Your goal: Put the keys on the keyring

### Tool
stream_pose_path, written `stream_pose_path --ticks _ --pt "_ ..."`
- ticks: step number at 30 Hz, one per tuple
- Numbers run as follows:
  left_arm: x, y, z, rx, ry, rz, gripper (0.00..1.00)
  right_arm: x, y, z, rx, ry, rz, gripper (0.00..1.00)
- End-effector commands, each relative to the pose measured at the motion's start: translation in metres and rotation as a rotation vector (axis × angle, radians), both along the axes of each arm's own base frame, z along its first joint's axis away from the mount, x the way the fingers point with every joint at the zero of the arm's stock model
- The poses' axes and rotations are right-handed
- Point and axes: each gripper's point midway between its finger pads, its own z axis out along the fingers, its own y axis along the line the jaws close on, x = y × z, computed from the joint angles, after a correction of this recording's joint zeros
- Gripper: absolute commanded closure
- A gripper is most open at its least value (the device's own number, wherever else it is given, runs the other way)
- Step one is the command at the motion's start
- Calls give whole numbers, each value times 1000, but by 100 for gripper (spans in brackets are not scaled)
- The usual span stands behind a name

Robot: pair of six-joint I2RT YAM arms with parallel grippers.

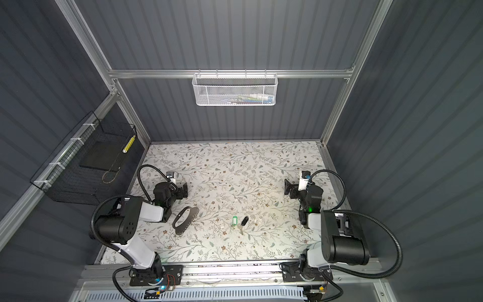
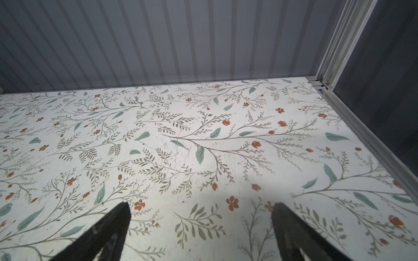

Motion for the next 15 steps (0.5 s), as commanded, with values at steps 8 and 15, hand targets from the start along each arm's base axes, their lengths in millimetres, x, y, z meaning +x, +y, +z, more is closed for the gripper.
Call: stream_pose_path --ticks 8,15 --pt "5 2 6 3 -19 21 0 5 -3 8 0 -22 -13 1" --pt "5 1 6 2 -19 20 0 6 -10 7 13 -11 -52 1"
